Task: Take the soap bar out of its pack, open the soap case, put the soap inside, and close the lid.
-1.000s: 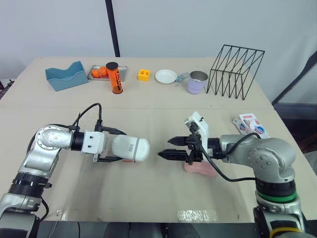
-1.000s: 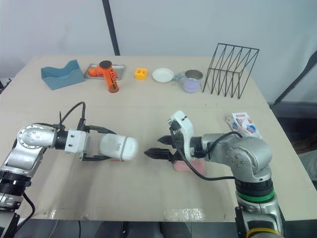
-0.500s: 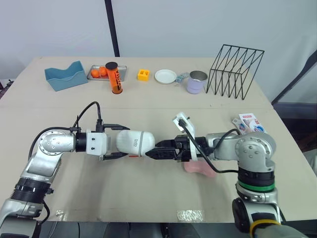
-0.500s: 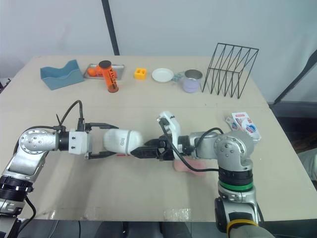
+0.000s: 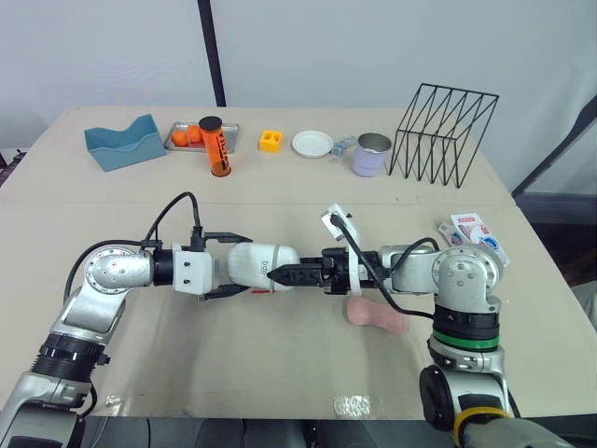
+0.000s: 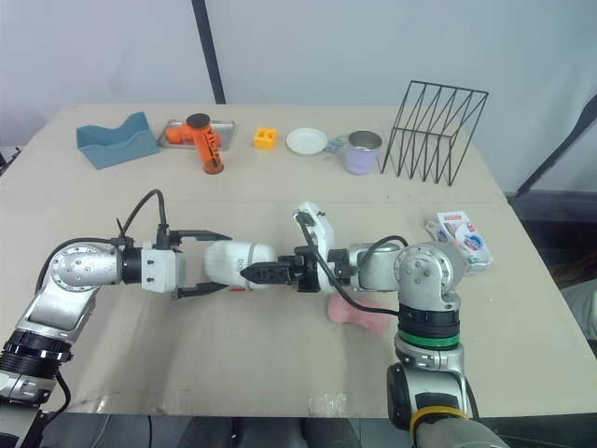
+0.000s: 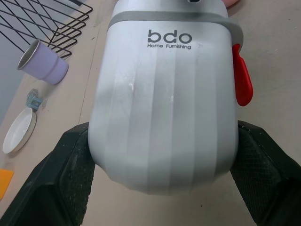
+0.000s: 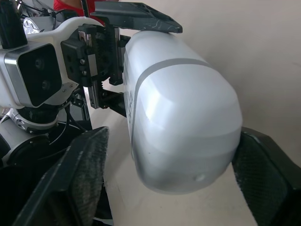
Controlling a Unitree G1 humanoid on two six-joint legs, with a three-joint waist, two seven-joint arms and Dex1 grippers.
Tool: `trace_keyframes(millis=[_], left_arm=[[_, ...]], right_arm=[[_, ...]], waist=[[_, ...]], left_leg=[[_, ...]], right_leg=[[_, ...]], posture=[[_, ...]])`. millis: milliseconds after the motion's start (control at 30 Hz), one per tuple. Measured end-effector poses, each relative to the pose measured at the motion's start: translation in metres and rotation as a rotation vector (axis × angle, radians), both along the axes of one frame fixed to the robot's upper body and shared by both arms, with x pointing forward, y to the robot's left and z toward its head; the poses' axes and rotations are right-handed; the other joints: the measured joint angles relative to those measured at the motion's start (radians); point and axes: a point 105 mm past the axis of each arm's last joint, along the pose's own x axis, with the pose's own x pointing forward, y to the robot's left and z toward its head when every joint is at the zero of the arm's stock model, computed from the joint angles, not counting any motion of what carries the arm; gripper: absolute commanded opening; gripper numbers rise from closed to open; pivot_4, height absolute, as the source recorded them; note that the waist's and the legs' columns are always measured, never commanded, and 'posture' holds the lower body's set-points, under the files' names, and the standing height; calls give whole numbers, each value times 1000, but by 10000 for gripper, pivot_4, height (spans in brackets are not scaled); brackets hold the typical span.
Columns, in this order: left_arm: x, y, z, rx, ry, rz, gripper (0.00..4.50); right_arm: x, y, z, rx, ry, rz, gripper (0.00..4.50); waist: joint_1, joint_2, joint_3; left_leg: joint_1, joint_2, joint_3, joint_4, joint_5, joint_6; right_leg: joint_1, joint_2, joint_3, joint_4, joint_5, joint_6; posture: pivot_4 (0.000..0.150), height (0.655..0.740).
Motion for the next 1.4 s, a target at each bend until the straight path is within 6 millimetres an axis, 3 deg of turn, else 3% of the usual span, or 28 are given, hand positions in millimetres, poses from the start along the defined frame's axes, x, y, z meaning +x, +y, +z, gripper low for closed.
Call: trace_keyframes(millis=[67, 100, 200, 233, 300, 1033, 1400], left_arm=[[0, 0, 0, 1, -1, 1, 35149], [0, 0, 0, 1, -1, 1, 35149], [0, 0, 0, 1, -3, 2, 35149], [0, 0, 0, 1, -4, 2, 35149], [2, 2, -1, 3, -3, 14, 35149], [-4, -1, -8, 16, -4, -11, 35149], [-5, 10, -13, 42, 20, 23, 35149]], right_arm=[[1, -1, 0, 1, 4, -7, 40714], [1, -1, 0, 2, 4, -7, 36475], [3, -3, 0, 22, 23, -17, 29889], [3, -3, -1, 21, 26, -22, 23625], [1, -3, 2, 46, 30, -9, 19612], [-5, -10, -4, 28, 58, 5, 19612], [-3, -20, -11, -1, 75, -36, 19612]], waist=[[0, 0, 0], [0, 0, 0], [0, 0, 0], [0, 0, 0], [0, 0, 0], [0, 0, 0], [0, 0, 0]], left_leg=[[0, 0, 0, 0, 0, 0], [0, 0, 0, 0, 0, 0], [0, 0, 0, 0, 0, 0], [0, 0, 0, 0, 0, 0], [0, 0, 0, 0, 0, 0], [0, 0, 1, -1, 0, 0], [0, 0, 1, -2, 0, 0]], right_leg=[[0, 0, 0, 0, 0, 0], [0, 0, 0, 0, 0, 0], [0, 0, 0, 0, 0, 0], [0, 0, 0, 0, 0, 0], [0, 0, 0, 0, 0, 0], [-1, 0, 1, 0, 0, 0], [-1, 0, 1, 0, 0, 0]], posture=[[1500, 7371], [1500, 7371], [1500, 7371], [1500, 7371], [1500, 7371], [1500, 7371], [1500, 7371]])
